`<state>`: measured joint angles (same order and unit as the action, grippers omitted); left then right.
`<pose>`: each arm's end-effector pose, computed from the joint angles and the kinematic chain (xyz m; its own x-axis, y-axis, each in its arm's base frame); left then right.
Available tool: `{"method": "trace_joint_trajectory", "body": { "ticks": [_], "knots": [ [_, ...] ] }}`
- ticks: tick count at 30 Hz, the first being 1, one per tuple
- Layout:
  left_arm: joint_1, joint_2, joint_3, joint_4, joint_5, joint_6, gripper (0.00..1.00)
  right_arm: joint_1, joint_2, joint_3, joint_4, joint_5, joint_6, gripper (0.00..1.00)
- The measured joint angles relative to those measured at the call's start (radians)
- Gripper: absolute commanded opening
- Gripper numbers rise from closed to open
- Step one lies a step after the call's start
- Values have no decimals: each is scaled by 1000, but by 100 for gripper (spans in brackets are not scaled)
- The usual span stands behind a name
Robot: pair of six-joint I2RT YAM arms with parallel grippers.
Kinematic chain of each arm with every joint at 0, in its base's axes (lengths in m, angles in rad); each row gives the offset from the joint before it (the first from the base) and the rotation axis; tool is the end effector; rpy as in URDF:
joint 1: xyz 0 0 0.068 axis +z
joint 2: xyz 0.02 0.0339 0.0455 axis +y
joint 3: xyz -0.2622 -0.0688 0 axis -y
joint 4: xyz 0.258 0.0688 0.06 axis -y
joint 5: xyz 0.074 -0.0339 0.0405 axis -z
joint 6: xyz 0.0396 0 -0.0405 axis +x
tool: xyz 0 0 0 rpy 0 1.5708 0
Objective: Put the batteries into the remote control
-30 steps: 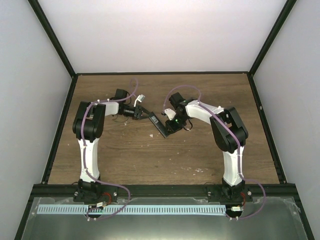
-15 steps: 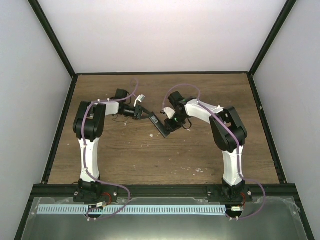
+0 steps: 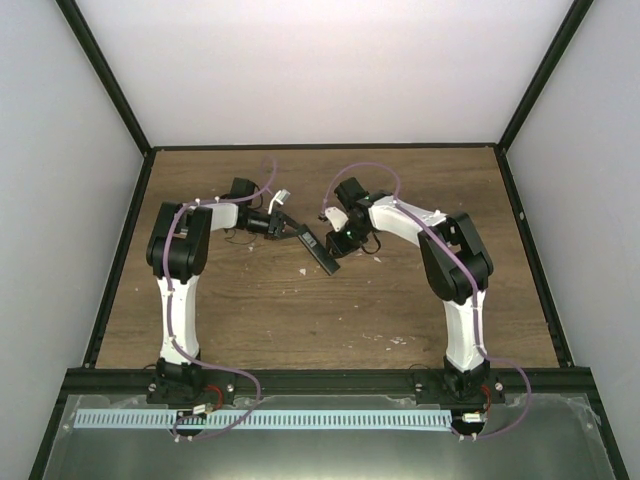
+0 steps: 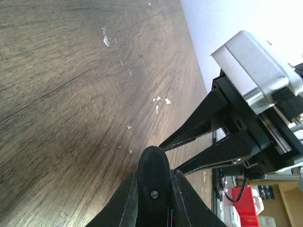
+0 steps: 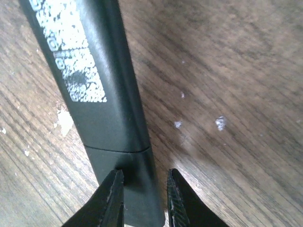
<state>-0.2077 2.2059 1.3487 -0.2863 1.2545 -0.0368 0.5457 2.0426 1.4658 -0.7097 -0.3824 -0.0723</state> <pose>0.4087 -0.1246 0.0902 -0.9065 0.1793 -0.3823 0.4165 0.2299 -0.8796 0.3507 0.2302 0.1504 -0.7771 -0.5502 -0.3056 -0.6288 0.7008 0.3370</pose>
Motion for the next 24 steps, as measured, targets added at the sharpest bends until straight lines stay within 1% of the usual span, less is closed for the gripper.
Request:
{"method": "trace_joint_trajectory", "body": {
  "ticks": [5,9,11,13,17,18,20,23,24],
  "knots": [
    [-10,0,-1,-17,8,3,0,-7,-29,-14,66,27,14,31],
    [-68,0,-9,-53,37,13,0,-29,-79,-16,185,63,37,40],
    [-103,0,-13,-68,43,14,0,-46,-117,-16,219,75,48,44],
    [-120,0,-13,-73,47,15,0,-63,-161,-16,235,78,54,46],
    [-112,-2,-14,-75,50,13,0,-95,-237,-16,222,76,51,49],
    [-110,-5,-15,-75,50,12,0,-100,-256,-26,221,73,47,51],
    [-105,-16,-17,-75,53,10,0,-107,-302,-71,217,62,42,56],
    [-103,-46,-17,-74,66,-4,0,-116,-393,-195,185,-2,22,64],
    [-103,-57,-17,-73,72,-10,0,-116,-409,-224,174,-31,18,69]
  ]
}}
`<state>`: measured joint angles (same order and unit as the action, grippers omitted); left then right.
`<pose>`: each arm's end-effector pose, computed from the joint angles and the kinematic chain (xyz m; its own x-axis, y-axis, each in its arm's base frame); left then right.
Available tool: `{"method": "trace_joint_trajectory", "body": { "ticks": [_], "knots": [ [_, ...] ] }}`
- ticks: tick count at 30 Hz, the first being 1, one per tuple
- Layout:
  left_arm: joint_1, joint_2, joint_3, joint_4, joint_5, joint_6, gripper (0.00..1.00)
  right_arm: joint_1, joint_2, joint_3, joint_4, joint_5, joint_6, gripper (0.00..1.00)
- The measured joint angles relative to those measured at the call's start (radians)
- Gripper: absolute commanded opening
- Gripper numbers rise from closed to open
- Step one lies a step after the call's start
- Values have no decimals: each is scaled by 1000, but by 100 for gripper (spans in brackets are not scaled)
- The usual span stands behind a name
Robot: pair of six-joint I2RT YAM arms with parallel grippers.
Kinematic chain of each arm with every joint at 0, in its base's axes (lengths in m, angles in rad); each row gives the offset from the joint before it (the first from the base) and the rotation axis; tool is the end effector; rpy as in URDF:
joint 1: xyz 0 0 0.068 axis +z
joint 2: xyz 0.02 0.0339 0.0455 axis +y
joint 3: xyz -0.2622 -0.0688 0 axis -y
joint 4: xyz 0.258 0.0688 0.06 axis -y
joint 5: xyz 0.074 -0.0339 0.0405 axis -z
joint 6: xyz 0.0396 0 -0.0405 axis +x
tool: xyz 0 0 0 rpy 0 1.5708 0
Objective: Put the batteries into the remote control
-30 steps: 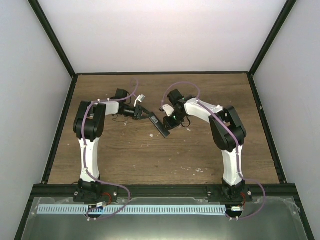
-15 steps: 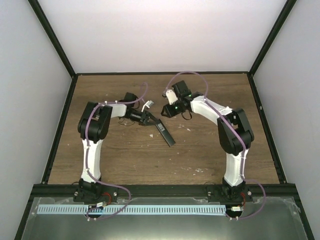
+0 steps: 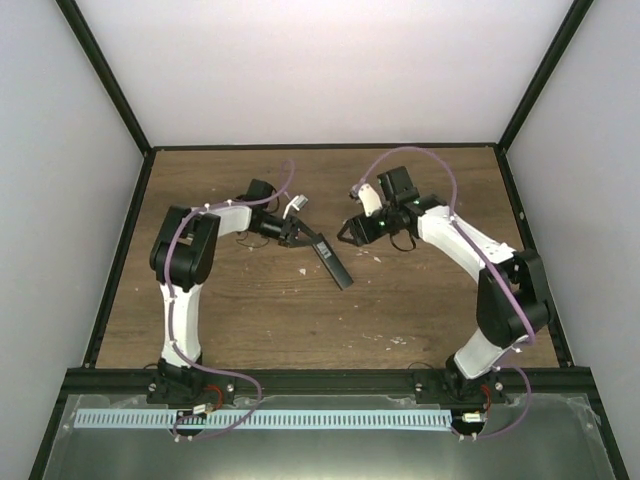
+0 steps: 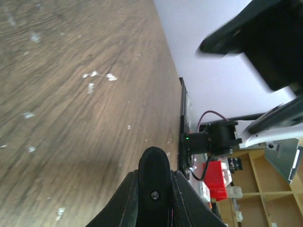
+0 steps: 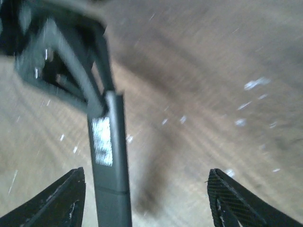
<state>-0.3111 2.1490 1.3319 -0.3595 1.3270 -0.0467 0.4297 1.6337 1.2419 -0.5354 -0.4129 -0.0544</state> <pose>0.3840 -0.1638 0.1089 -0.8980 0.2769 -0.3418 0.3872 0.1288 -0.9130 0.3243 0.1661 0.2439 -0.6935 -0.3726 -0.6166 -0.6391 0.7132 0.2879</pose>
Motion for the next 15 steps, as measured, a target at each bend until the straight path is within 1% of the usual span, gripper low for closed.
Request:
{"method": "trace_joint_trajectory", "body": {
  "ticks": [1,3,7,11,15],
  "knots": [
    [0,-10,0,0,6,-3,0,0,-11,-28,-13,-36,-10,73],
    [0,-35,1,4,24,-19,0,0,-14,-71,-22,-100,-23,76],
    [0,-85,2,-10,43,-24,0,2,-14,-141,-29,-214,-51,77],
    [-1,-133,2,-40,51,-16,0,2,-11,-137,-36,-300,-81,76],
    [-4,-166,0,-77,53,6,0,2,22,-106,-57,-381,-121,69]
  ]
}}
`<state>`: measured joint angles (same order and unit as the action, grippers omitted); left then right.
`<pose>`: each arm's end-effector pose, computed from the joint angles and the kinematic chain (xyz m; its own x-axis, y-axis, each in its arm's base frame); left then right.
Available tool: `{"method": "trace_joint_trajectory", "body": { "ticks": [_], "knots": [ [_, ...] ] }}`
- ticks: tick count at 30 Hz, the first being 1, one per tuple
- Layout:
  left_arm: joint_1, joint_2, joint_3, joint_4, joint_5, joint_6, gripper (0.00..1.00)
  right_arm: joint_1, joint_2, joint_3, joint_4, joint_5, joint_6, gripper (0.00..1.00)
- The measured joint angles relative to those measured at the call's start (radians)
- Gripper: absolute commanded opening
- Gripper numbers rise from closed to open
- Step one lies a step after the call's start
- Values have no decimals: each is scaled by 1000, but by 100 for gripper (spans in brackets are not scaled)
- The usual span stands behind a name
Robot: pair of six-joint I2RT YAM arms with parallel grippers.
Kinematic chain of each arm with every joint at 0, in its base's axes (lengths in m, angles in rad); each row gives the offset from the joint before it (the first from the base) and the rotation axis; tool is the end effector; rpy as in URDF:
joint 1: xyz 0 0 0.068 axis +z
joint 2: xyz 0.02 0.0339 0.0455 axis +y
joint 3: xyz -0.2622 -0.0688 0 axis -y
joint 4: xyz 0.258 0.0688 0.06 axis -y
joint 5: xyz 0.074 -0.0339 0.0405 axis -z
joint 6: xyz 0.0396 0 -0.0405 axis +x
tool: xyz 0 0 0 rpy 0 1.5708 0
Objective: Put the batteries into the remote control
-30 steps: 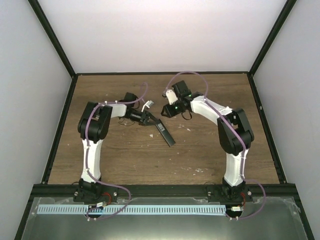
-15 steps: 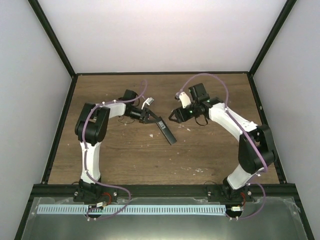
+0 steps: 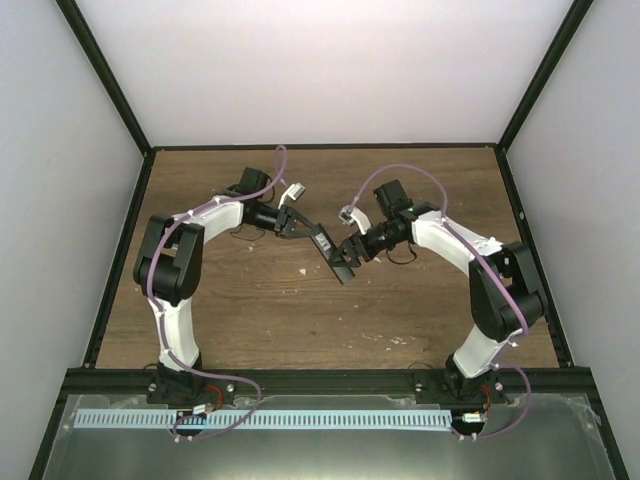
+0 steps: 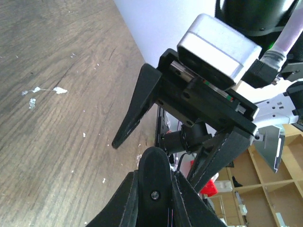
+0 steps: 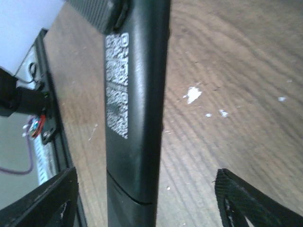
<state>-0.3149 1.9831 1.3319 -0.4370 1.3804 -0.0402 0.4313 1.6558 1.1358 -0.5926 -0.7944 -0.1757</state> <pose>0.3725 -0.1622 0.1729 -0.8613 0.2726 -0.4287 0.4577 0.0498 -0.8877 0.2979 0.1682 0.2074 -0.7009 -0.4574 -0.5474 -0.7131 0.4313 0.5527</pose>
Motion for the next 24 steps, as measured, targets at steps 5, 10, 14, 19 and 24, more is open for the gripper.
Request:
{"method": "trace_joint_trajectory", "body": {
  "ticks": [5,10,14,19,24],
  "knots": [
    [-2,-11,-7,-34,4,23,0,0,36,16,-34,-99,-41,55],
    [-5,-11,-11,-59,6,39,0,0,64,36,-64,-166,-68,38],
    [-6,-11,-11,-67,6,45,0,0,83,58,-87,-196,-85,28],
    [-7,-11,-11,-76,21,47,0,0,96,67,-102,-209,-101,18],
    [-10,-12,-11,-80,28,58,0,-2,103,68,-114,-219,-99,10]
  ]
}}
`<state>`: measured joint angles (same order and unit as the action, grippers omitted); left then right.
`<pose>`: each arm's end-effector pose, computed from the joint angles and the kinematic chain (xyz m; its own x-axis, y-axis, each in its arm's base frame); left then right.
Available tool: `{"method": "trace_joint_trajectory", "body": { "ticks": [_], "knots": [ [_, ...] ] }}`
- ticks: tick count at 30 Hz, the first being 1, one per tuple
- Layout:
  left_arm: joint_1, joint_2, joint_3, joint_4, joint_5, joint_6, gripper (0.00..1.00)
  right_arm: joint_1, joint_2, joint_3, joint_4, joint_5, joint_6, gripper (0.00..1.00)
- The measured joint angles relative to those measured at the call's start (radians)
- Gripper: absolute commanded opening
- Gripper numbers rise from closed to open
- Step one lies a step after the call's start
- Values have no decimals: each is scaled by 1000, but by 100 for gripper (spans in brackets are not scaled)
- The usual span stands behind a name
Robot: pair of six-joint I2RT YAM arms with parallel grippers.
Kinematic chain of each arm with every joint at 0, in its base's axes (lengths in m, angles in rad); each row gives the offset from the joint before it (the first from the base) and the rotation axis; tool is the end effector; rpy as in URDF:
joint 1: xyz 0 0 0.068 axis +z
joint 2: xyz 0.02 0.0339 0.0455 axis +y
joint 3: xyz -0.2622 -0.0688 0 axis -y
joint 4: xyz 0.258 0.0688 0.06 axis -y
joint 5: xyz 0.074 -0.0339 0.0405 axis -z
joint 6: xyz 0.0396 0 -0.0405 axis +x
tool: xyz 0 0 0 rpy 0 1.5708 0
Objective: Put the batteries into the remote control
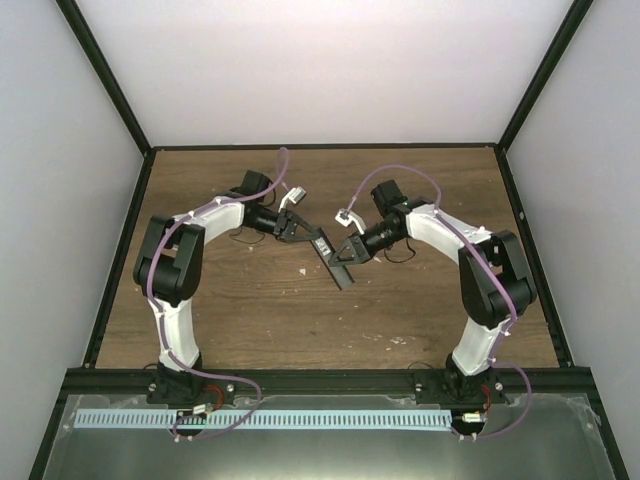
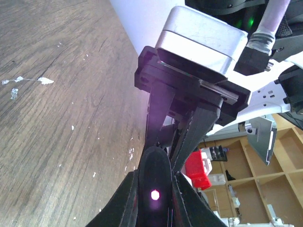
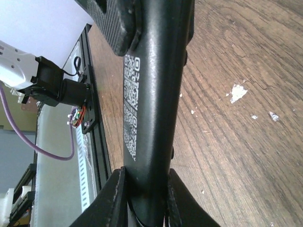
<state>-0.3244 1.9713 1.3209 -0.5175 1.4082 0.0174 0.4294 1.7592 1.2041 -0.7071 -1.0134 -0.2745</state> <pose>0.3623 -0.1631 0.1725 -0.8645 0.2937 -0.4078 0.4334 0.0250 -0.9008 0.3032 0.1758 0.1956 -0.7106 -0.4831 -0.5115 -0.6724 0.2521 0.6959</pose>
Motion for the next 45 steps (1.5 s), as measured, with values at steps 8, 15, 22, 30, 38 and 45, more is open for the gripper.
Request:
{"method": "trace_joint_trajectory", "body": {
  "ticks": [8,15,22,30,38,45],
  "knots": [
    [-1,-11,0,-1,0,29,10,-3,14,13,-15,-24,2,1],
    [-2,-11,-1,-5,-1,29,45,3,29,14,-18,-31,-3,1],
    [3,-22,-45,89,-49,-42,54,9,34,14,-18,18,0,1],
    [172,-151,-302,520,-210,-388,54,9,36,16,-14,312,53,1],
    [209,-213,-221,449,-441,-380,53,78,39,125,-45,794,106,1],
    [205,-238,-201,356,-609,-424,52,257,126,237,-51,1039,123,1]
  ]
}}
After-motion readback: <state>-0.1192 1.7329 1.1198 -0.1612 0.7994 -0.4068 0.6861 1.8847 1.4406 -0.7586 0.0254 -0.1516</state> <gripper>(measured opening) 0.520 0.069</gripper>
